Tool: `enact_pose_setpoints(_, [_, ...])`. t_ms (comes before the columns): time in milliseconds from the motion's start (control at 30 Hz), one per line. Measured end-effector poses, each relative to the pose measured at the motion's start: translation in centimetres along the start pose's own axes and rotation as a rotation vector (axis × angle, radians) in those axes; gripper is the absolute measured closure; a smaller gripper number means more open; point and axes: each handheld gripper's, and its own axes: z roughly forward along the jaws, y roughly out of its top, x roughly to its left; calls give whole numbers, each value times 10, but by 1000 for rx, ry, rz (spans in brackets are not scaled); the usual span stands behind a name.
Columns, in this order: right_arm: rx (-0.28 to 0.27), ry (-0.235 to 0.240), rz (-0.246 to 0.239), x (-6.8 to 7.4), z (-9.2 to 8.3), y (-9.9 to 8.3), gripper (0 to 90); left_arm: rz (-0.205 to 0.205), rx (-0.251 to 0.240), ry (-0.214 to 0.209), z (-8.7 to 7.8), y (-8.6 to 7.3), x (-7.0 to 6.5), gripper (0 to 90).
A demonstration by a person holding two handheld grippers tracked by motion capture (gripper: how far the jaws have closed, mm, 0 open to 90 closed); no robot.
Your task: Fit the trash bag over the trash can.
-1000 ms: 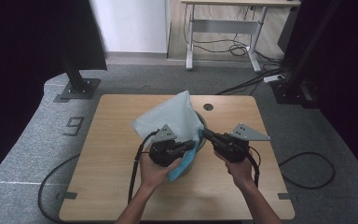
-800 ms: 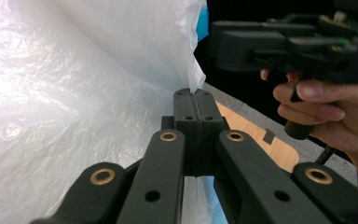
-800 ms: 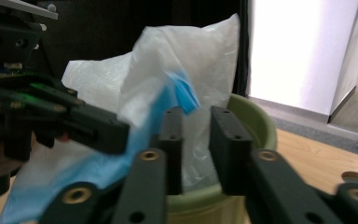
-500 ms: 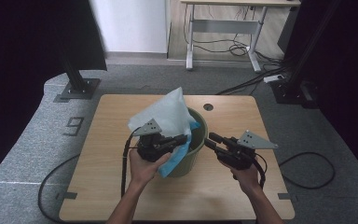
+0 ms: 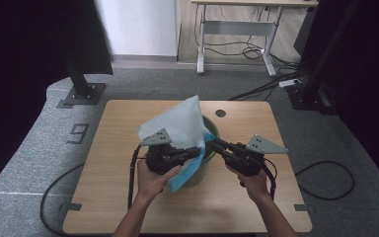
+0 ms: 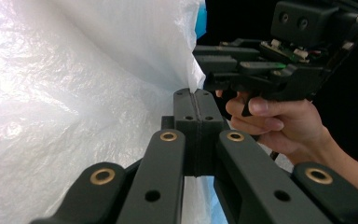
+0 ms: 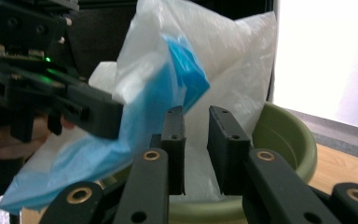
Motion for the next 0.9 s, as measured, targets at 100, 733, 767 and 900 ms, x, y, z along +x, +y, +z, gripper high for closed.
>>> enact_pose_setpoints(100, [-4,10,-2,1,1,2,765,0,4,-3,1,0,0,900])
enact_pose_setpoints(733, [-3,3,-45,3,1,2,889,0,-5,0,-1,0,3,900])
enact_pose_setpoints(767, [-3,1,-48,3,0,2,889,-3,-9,1,-2,0,3,900])
enact_pose_setpoints(900, [-3,-10,-43,-1,-3,2,889,-12,-22,1,-6,1,6,900])
